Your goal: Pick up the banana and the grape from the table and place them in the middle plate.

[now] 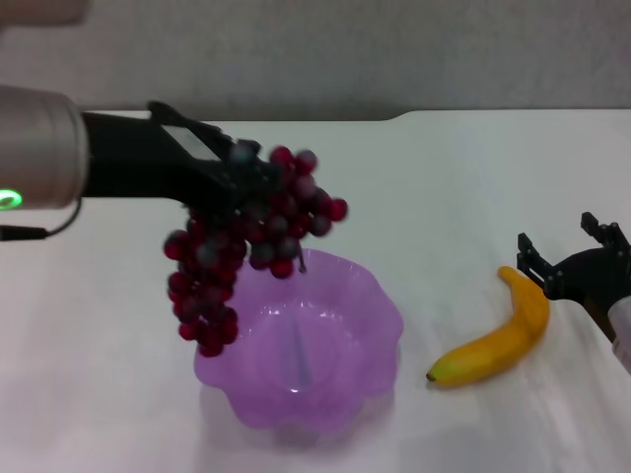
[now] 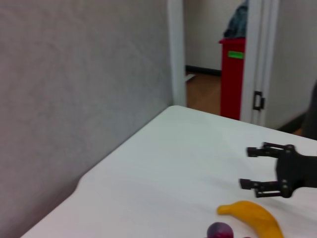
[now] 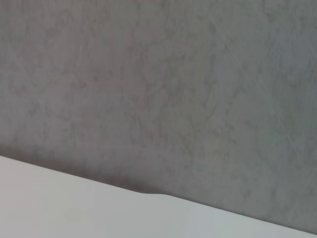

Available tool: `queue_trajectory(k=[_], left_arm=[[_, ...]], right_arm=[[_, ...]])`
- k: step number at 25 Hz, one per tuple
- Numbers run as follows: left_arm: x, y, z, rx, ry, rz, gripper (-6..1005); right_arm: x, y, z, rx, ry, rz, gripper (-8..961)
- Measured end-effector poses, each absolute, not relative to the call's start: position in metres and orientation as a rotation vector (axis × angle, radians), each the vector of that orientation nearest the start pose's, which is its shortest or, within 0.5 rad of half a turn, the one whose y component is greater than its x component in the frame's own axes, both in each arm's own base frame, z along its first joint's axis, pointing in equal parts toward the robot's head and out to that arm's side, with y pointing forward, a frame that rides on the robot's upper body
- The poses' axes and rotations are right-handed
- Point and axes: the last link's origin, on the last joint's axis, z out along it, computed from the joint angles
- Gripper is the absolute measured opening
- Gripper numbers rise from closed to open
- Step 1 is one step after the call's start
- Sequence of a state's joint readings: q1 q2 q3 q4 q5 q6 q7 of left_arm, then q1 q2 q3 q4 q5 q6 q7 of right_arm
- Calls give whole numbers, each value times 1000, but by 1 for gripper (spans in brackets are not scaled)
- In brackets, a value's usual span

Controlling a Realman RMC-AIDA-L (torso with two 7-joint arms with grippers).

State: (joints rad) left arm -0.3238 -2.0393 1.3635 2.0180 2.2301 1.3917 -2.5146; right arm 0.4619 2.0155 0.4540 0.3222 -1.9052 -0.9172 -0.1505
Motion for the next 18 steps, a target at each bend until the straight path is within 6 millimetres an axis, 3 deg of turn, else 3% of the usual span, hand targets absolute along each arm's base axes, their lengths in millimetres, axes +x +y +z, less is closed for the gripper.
queue_trajectory(k=[10,18], left_arm=[[-87,324,43,-2568,-416,-224,256],[-117,343,-2,-2549,-450,-97,256]], right_arm=[[327,338,-49,-1797,503,410,889],[328,338,-49,-1797,506,407,889]])
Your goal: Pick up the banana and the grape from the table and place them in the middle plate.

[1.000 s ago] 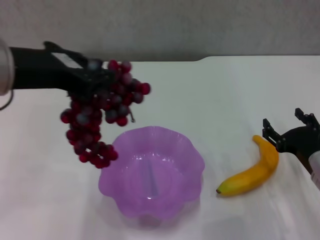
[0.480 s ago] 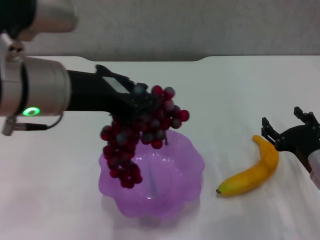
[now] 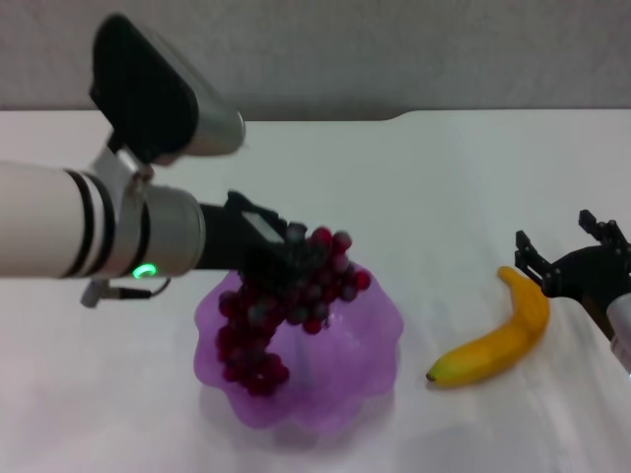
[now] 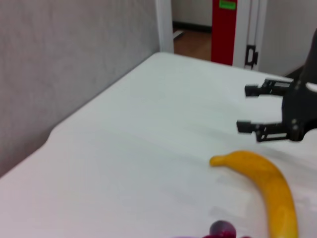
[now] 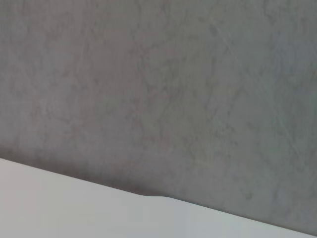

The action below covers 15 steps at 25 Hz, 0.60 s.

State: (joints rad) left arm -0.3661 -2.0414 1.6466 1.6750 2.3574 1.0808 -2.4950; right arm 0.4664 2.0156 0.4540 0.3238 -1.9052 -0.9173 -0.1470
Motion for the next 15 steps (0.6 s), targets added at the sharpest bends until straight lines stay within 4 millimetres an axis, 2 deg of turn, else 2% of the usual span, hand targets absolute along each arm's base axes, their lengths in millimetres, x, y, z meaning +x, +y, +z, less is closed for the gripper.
queue_trajectory(k=[8,15], left_arm=[[-147,350,-33,-2528,-529,-56,255],[-166,355,-41,-2491,-571,-32,255]], right_arm=[[329,338,-49,-1797,504,404,888],[329,338,-49,-1797,503,403,888]])
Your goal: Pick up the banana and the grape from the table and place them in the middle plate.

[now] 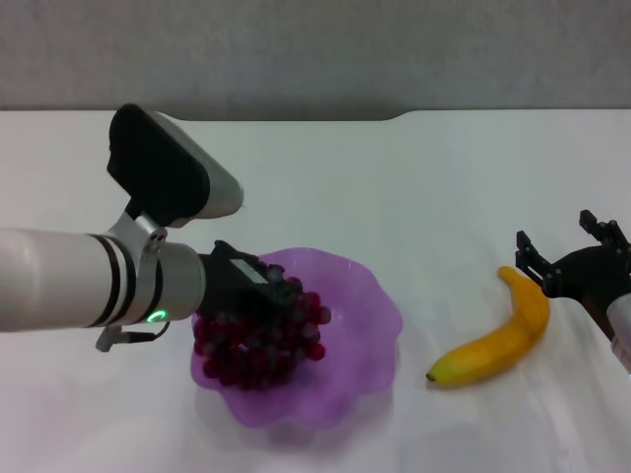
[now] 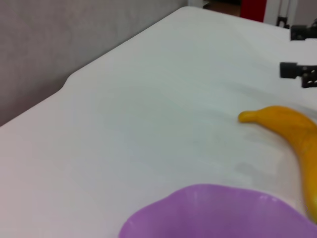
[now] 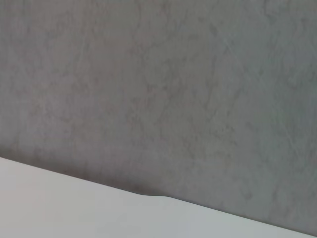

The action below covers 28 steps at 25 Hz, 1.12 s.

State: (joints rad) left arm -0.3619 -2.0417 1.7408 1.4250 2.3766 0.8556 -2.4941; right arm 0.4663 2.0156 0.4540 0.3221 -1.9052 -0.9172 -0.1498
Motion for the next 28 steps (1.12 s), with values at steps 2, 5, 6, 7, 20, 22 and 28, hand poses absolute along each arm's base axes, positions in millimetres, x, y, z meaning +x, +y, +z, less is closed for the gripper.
queue_trajectory(k=[2,5,6,7,20,22,28], left_arm=[[-169,354,-41,-2485,-581,-30,264],[-172,353,-42,-2484,-590,-25,292],[-173,352,-43,-2486,-589,-24,301],[-173,351,-44,-2489,-586,-22,310],[-177,348,-22,-2319,-552,-172,787],[-184,350,-11,-2220,-546,-230,820],[-214,354,18,-1911,-553,-372,885]], right_arm=[[329,337,-49,-1797,503,402,888],[330,337,-49,-1796,506,401,888],[330,337,-48,-1794,506,401,888],[330,337,-48,-1793,508,400,888],[333,336,-47,-1792,508,392,888],[333,335,-47,-1792,508,391,888],[330,335,-50,-1801,508,399,888]])
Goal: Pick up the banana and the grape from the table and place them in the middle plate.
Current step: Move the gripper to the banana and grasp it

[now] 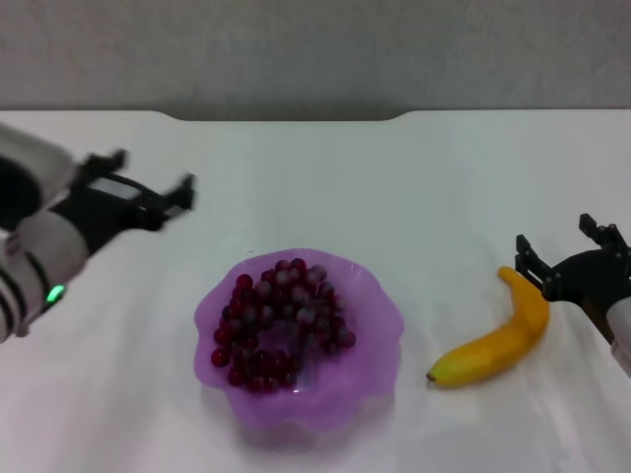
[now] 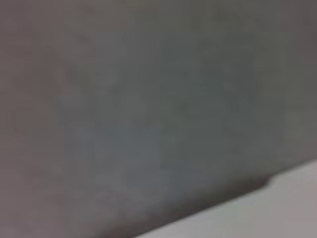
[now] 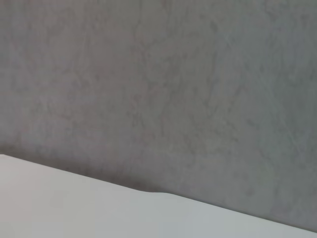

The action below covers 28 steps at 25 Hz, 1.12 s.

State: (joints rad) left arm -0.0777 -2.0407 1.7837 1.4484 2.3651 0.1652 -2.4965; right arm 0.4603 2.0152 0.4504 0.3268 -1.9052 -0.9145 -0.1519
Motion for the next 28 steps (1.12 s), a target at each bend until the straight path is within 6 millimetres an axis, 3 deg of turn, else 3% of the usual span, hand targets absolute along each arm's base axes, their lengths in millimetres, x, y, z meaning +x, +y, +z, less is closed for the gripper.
queue_trajectory(k=[7,14,20,28], left_arm=[[-272,354,35,-1554,-662,-487,883],[-324,339,39,-1313,-725,-597,883],[-349,323,32,-1268,-681,-598,883],[-377,313,30,-1253,-703,-491,883]], right_arm=[[328,336,-53,-1816,506,398,888],[327,336,-53,-1819,505,398,888],[325,337,-56,-1837,501,397,888],[298,349,-83,-1977,547,381,889]])
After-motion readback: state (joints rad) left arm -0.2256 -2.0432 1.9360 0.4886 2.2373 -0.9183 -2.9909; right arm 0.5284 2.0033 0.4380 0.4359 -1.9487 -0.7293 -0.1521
